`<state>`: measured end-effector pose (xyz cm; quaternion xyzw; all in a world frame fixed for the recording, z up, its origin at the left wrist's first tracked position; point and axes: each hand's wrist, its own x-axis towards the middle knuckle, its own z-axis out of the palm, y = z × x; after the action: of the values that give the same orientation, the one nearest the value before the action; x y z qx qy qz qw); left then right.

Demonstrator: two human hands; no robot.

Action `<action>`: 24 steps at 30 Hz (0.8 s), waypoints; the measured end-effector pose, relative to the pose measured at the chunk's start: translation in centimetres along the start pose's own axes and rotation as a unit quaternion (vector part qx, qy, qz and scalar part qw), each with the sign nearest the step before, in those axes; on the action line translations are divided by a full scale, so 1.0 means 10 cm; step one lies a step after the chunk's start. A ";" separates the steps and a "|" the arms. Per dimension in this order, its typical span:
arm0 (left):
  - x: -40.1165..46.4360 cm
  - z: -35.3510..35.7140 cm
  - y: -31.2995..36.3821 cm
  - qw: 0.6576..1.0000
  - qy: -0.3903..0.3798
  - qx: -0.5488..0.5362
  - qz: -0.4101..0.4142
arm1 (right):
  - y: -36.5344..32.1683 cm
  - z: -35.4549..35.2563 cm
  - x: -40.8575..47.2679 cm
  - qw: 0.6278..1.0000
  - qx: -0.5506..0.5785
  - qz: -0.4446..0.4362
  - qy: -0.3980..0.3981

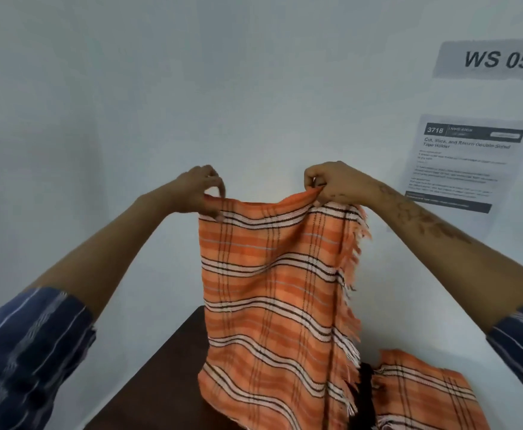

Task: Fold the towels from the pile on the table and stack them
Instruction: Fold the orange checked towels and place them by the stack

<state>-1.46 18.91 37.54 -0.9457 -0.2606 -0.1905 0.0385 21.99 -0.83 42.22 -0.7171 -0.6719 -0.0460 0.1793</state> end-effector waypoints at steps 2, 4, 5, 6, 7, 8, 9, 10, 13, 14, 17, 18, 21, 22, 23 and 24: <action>-0.02 0.13 0.18 0.998 -0.014 -0.066 0.012 | -0.02 -0.02 0.02 0.999 0.027 -0.010 -0.015; 0.01 0.26 0.38 0.991 -0.080 -0.108 0.008 | -0.05 -0.04 0.00 0.999 0.037 -0.019 -0.027; 0.03 0.31 0.45 0.986 -0.119 -0.119 0.005 | -0.07 -0.04 0.00 0.998 0.036 -0.026 -0.034; 0.05 0.37 0.49 0.981 -0.154 -0.118 0.004 | -0.08 -0.04 -0.01 0.998 0.032 -0.032 -0.039; 0.06 0.43 0.52 0.977 -0.181 -0.109 0.007 | -0.09 -0.04 -0.01 0.998 0.025 -0.036 -0.040; 0.07 0.48 0.52 0.975 -0.196 -0.106 0.012 | -0.09 -0.05 -0.03 0.999 0.020 -0.035 -0.037; 0.06 0.53 0.49 0.972 -0.202 -0.116 0.014 | -0.09 -0.05 -0.04 0.999 0.021 -0.031 -0.029; 0.06 0.60 0.48 0.968 -0.203 -0.146 0.012 | -0.07 -0.06 -0.06 0.999 0.027 -0.022 -0.017; -0.08 0.72 0.63 0.929 -0.202 -0.310 -0.001 | -0.01 -0.08 -0.11 0.999 0.043 0.004 0.027; -0.13 0.75 0.73 0.907 -0.200 -0.370 -0.002 | 0.00 -0.08 -0.11 0.998 0.042 0.011 0.039; -0.22 0.90 1.07 0.860 -0.220 -0.459 0.016 | 0.03 -0.05 -0.13 0.998 0.036 0.026 0.048; -0.23 0.95 1.16 0.854 -0.237 -0.463 0.019 | 0.03 -0.05 -0.14 0.998 0.036 0.029 0.045; -0.25 1.07 1.23 0.852 -0.262 -0.454 0.006 | 0.10 -0.01 -0.15 0.998 0.022 0.037 0.039; -0.25 1.07 1.20 0.852 -0.263 -0.452 0.000 | 0.15 0.01 -0.16 0.998 0.007 0.044 0.046; -0.24 1.04 1.16 0.857 -0.255 -0.448 -0.009 | 0.21 0.03 -0.17 0.997 -0.013 0.051 0.056; -0.23 0.98 1.09 0.870 -0.233 -0.435 -0.019 | 0.27 0.05 -0.19 0.995 -0.036 0.057 0.069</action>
<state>5.66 10.11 27.87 -0.8786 -0.1704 -0.0592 -0.4421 24.38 -2.56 40.66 -0.7551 -0.6141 -0.1094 0.2019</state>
